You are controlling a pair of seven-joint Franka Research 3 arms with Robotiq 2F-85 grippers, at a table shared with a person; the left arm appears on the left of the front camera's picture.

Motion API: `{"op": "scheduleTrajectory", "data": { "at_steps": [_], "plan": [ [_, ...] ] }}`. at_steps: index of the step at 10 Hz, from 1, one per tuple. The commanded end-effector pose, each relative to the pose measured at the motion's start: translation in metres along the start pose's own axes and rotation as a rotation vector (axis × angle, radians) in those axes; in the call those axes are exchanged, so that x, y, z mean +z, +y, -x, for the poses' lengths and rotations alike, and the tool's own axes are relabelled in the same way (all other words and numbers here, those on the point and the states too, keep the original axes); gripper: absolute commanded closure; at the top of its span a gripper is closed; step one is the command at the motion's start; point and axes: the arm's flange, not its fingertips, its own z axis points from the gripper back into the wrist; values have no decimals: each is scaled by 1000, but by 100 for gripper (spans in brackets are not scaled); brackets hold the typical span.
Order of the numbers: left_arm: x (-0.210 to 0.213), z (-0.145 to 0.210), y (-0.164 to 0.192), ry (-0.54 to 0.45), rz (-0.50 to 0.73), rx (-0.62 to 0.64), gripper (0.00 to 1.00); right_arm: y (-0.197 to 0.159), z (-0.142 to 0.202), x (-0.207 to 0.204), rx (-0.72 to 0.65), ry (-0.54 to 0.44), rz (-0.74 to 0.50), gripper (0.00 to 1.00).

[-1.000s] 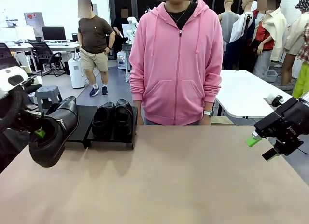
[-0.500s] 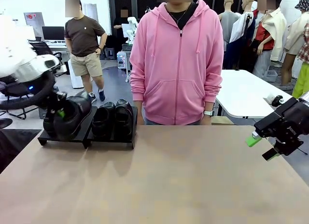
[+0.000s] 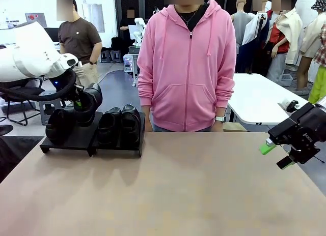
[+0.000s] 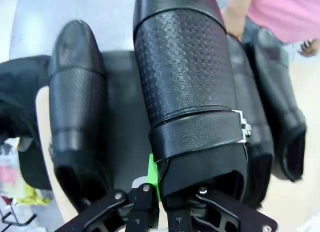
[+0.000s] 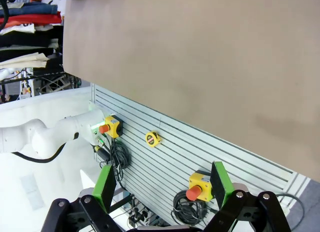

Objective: Organize the shoes by placing them on the stand.
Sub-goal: Place the Shoe from the middle of the table onto the Shoes Stand.

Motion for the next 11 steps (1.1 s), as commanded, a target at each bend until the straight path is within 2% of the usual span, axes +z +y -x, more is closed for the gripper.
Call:
{"op": "scheduleTrajectory", "data": {
  "at_steps": [1, 2, 4, 8, 9, 10, 11],
  "plan": [
    [-7, -9, 5, -32, -30, -27, 100, 4, -2, 3, -17, 1, -11, 0],
    [-19, -9, 11, -58, -60, -48, 100, 4, -2, 3, -17, 1, -11, 0],
    [-35, -5, 20, -46, -92, -70, 100, 4, -2, 3, -17, 1, -11, 0],
    [-49, 10, 29, 32, -106, -98, 100, 4, -2, 3, -17, 1, -11, 0],
    [-48, 14, 29, 54, -104, -103, 57, 4, -2, 3, -17, 1, -11, 0],
    [-45, 19, 25, 69, -94, -116, 3, 4, -2, 3, -17, 1, -11, 0],
    [-41, 22, 21, 78, -96, -125, 0, 4, -2, 3, -17, 1, -11, 0]
  ]
}}
